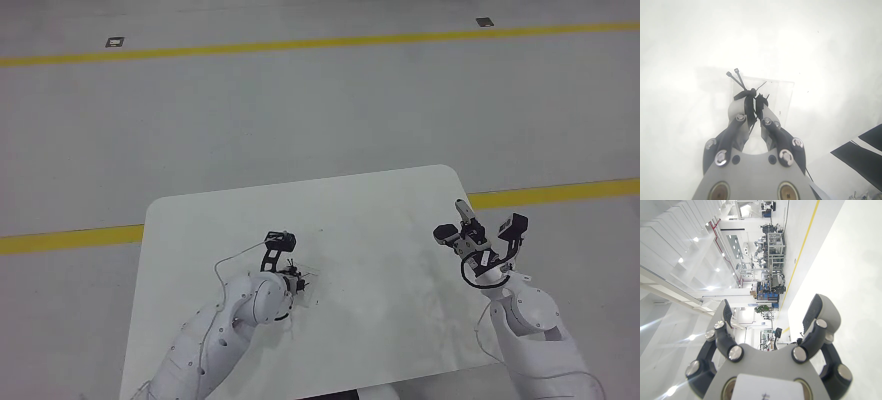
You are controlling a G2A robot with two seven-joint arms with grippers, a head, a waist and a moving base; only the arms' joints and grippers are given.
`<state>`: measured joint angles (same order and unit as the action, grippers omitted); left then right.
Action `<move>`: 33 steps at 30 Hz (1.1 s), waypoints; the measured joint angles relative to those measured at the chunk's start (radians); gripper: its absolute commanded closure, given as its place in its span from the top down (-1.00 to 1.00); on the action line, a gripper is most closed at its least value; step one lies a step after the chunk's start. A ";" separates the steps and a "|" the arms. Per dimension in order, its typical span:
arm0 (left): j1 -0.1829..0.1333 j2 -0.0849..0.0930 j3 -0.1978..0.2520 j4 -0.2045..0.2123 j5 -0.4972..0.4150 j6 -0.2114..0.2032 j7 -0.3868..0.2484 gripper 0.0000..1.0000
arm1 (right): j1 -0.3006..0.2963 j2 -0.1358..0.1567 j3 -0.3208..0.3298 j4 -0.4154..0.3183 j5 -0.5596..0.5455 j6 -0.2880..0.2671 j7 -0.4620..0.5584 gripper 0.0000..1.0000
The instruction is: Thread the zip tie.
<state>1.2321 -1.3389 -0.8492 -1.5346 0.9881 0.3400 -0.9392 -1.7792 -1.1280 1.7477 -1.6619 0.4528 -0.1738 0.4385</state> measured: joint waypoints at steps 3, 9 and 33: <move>0.005 -0.011 -0.010 0.002 0.022 0.000 -0.004 -0.80 | 0.000 0.000 0.000 0.000 0.000 0.000 0.000 1.00; 0.017 -0.030 -0.035 0.009 0.063 0.000 -0.025 -0.92 | 0.000 0.000 0.000 0.000 0.000 0.000 0.000 1.00; 0.059 -0.097 -0.097 0.022 0.159 0.000 -0.066 -0.70 | 0.000 0.000 0.000 0.000 0.000 0.000 0.000 1.00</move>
<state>1.2914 -1.4356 -0.9460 -1.5124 1.1470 0.3400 -1.0055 -1.7792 -1.1280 1.7477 -1.6619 0.4528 -0.1738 0.4385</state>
